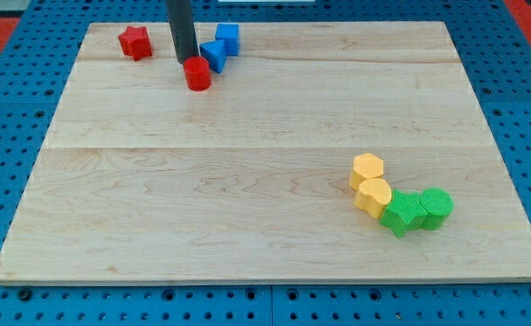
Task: Place the arm parallel to the green circle
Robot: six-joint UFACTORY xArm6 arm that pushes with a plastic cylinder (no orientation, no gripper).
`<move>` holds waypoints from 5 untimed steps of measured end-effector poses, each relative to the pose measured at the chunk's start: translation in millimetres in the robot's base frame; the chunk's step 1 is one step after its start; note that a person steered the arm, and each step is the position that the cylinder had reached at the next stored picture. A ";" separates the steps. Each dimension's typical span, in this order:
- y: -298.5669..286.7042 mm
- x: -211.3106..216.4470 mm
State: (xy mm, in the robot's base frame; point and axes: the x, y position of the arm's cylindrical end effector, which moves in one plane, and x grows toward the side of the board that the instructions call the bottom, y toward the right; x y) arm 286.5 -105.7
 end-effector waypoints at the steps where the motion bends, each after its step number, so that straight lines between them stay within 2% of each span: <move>1: 23.6 53.2; 2: 79.9 64.3; 3: 201.0 42.0; 5: 377.0 111.0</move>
State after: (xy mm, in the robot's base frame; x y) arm 397.5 271.4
